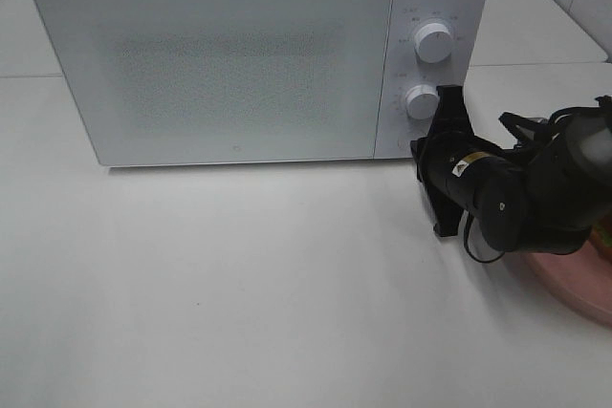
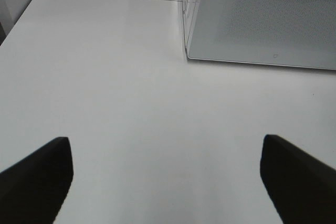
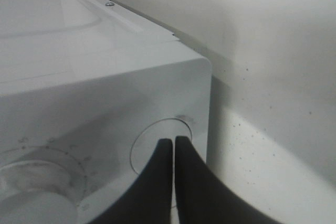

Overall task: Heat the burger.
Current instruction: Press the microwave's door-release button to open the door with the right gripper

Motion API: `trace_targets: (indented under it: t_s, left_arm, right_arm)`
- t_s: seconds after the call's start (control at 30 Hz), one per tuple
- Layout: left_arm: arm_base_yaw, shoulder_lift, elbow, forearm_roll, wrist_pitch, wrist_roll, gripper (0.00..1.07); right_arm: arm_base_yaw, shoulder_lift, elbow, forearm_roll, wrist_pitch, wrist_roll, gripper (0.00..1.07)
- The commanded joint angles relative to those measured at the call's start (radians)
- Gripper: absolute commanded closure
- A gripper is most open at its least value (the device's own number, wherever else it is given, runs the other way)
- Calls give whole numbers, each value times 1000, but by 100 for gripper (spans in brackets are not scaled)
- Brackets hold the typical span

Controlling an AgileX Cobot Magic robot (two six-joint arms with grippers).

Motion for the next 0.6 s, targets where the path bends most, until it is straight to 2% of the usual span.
trace_targets:
  t_s: [0.03,0.43,0.6]
  left_arm:
    - [2,-5,1,-4,1,0,18]
    - [2,-5,1,-4,1,0,18]
    - [2,-5,1,-4,1,0,18]
  right_arm:
    - [-3,-1,-28,-4,-7,-17,107]
    - [-3,21,-53,12,2,-34,107]
    - [-3,45,-64,13,-53,-31,107]
